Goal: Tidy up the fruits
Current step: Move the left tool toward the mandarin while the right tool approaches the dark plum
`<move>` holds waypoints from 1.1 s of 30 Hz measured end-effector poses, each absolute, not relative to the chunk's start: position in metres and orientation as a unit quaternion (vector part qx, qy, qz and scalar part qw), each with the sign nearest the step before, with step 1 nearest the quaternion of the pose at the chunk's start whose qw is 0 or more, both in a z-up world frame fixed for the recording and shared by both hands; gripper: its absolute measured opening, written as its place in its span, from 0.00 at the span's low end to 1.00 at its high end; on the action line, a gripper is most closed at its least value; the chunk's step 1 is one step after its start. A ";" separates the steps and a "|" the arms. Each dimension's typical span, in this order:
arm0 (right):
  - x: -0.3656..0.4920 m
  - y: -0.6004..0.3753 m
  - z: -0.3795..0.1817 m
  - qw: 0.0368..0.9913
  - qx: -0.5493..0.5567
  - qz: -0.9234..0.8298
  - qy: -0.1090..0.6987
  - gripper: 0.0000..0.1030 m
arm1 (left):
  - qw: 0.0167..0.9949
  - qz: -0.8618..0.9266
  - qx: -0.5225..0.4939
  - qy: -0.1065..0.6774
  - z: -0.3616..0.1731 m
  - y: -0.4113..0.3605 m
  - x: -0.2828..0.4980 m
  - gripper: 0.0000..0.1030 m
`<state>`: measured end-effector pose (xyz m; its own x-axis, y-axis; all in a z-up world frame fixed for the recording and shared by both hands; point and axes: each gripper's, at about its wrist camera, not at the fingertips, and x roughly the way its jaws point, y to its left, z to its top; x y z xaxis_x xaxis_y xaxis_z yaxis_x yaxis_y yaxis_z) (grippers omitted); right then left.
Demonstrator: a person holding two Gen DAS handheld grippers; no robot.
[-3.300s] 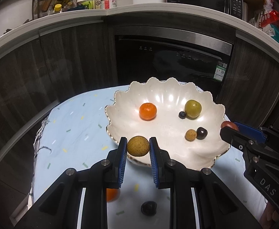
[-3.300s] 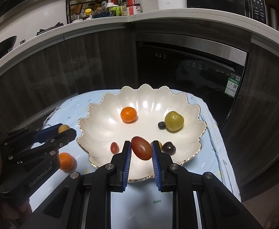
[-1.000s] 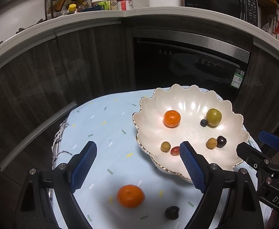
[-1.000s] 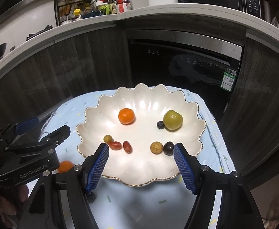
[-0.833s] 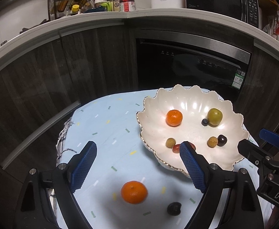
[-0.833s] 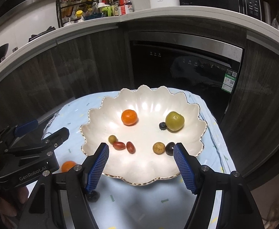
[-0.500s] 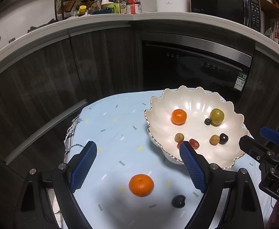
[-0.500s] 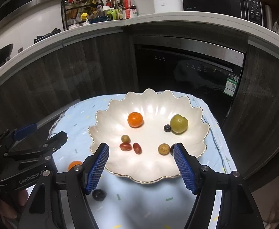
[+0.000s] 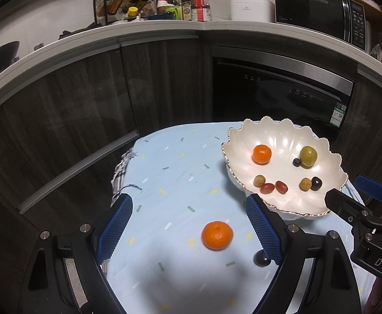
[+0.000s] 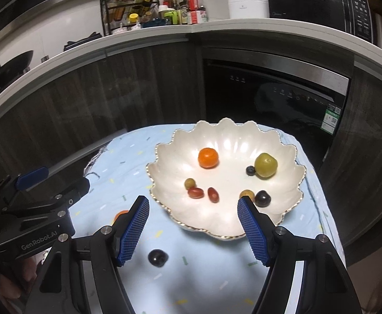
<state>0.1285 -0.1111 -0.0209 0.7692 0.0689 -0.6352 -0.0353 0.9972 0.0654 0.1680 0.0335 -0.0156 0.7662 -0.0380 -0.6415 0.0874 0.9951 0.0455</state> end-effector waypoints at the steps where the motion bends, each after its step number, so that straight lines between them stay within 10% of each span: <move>1: 0.128 -0.110 -0.021 0.940 0.024 0.030 0.338 0.69 | 0.939 -0.032 0.035 0.340 -0.016 0.036 0.166 0.86; 33: 0.111 -0.085 -0.040 0.940 -0.007 0.058 0.336 0.69 | 0.935 -0.020 0.015 0.353 -0.047 0.058 0.135 0.86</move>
